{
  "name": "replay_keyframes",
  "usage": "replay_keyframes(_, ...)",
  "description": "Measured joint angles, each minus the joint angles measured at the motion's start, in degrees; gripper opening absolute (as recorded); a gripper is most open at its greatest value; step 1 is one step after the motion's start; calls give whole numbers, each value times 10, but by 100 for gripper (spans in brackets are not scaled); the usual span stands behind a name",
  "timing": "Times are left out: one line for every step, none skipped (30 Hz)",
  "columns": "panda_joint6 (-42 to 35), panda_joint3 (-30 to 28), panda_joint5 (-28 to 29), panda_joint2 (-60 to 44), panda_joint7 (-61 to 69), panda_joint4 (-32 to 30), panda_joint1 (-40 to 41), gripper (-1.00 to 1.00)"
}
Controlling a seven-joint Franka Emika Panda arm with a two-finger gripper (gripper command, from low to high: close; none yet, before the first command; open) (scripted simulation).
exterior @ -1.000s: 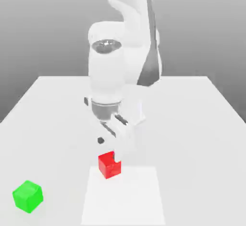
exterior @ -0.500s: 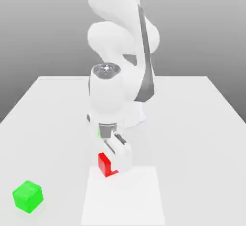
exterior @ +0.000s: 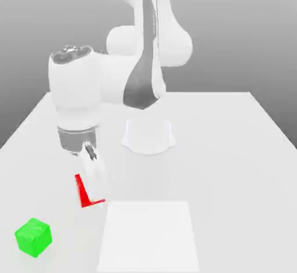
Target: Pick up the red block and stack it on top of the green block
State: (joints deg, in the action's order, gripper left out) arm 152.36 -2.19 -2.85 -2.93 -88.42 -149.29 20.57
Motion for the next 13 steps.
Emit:
replay_keyframes(-10,-6,2,-11,6,21,11,-100)
replay_keyframes(-20,-11,5,-22,12,42,21,-100)
replay_keyframes(-29,-18,8,-33,18,62,29,-100)
replay_keyframes(-37,-24,10,-45,23,82,37,-100)
replay_keyframes(-31,-26,10,-62,27,92,40,-100)
replay_keyframes(-18,-26,8,-80,31,97,43,-100)
replay_keyframes(-2,-24,5,-100,33,101,46,-100)
replay_keyframes(16,-22,2,-120,36,103,48,-100)
replay_keyframes(33,-20,-1,-138,39,104,50,100)
replay_keyframes(33,-20,-1,-138,39,104,50,100)
replay_keyframes(33,-20,-1,-138,39,104,50,100)
replay_keyframes(33,-20,-1,-138,39,104,50,100)
replay_keyframes(33,-20,-1,-138,39,104,50,100)
